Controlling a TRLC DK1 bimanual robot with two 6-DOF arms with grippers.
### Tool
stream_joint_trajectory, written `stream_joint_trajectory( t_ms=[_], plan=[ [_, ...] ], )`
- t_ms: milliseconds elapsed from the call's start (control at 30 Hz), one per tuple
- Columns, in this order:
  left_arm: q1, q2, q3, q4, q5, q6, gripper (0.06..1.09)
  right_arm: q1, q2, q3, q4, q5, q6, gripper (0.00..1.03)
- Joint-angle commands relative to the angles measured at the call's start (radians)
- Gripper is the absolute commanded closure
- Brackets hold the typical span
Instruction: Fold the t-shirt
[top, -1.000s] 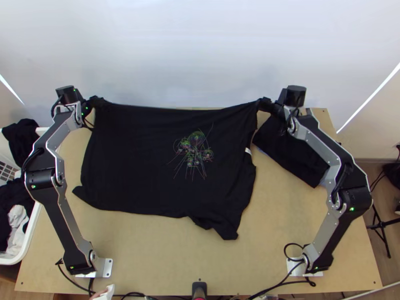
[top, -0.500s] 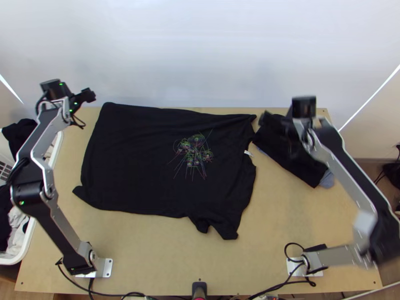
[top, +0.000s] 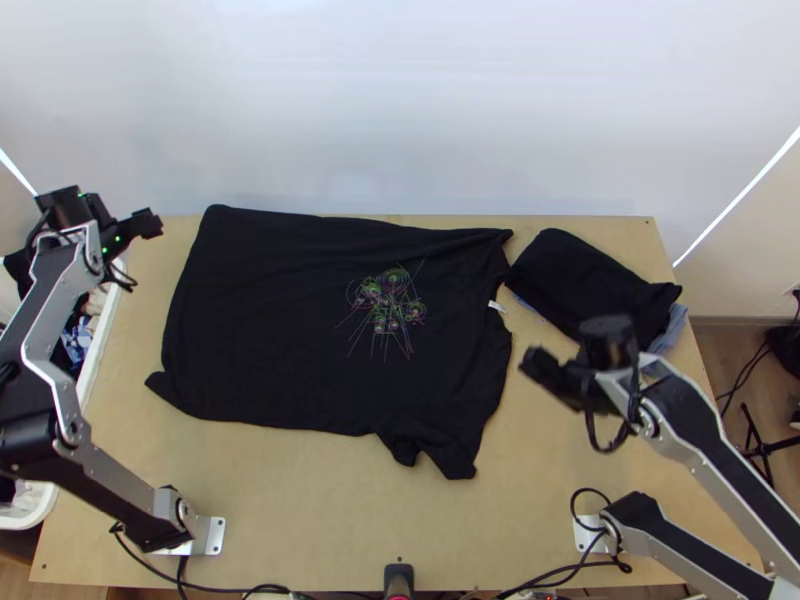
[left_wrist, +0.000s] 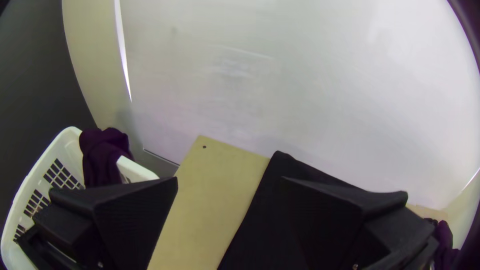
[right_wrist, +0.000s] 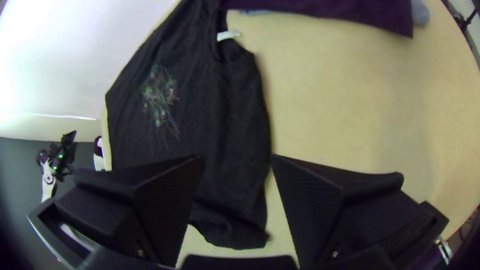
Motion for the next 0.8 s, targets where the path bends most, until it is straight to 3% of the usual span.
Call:
stream_joint_trajectory(
  t_ms=[0,133,300,767],
  plan=[
    [0.014,-0.083,-0.094,-0.022,0.003,0.028,0.10,0.041,-0.005,-0.122,-0.051,-0.093,0.027,0.42],
    [0.010,-0.096,-0.096,-0.025,0.003,0.028,0.10,0.038,0.075,-0.152,-0.011,-0.104,-0.034,0.56],
    [0.019,-0.107,-0.094,-0.039,0.003,0.051,0.10,0.036,0.193,-0.163,0.044,-0.154,-0.044,0.56],
    [0.056,-0.113,-0.103,-0.042,0.003,0.071,0.10,0.064,0.368,-0.160,0.247,-0.157,-0.051,0.55]
  ],
)
